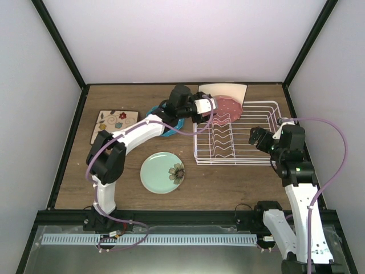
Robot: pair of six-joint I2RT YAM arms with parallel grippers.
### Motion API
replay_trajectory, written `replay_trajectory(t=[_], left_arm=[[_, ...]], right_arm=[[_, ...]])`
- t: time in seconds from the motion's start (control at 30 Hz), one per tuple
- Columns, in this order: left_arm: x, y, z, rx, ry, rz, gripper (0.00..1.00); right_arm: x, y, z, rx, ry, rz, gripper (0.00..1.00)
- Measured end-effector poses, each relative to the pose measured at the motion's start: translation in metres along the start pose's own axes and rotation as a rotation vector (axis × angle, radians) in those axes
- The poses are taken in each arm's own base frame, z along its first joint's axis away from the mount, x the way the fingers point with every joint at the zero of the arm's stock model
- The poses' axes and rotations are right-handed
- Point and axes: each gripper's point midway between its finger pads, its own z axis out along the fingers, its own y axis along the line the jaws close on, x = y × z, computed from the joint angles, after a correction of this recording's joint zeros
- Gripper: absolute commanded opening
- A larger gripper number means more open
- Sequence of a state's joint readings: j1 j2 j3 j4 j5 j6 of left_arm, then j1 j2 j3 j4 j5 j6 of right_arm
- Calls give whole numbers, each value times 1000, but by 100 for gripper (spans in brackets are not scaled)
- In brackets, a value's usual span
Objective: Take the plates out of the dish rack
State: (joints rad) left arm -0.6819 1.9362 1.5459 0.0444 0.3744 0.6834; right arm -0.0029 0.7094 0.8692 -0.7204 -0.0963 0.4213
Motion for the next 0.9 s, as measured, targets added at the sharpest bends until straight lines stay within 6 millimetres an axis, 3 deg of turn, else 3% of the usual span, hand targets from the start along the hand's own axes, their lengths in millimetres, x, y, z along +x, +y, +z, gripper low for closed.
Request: replay_trajectory(t=[0.3,0.47,0.63,0.9], left_arm=[[34,5,29,-98,70,55,71],[50,5,40,-132,101,63,63],[58,13,47,-198,114,77,49],[66,31,51,-309,135,107,11]], right_arm=[[2,-3,0,15,6,-3,100],[2,-3,1,19,13,-17,100],[2,-3,2,21,20,-22,100],[-2,-1,1,18,14,-31,100]])
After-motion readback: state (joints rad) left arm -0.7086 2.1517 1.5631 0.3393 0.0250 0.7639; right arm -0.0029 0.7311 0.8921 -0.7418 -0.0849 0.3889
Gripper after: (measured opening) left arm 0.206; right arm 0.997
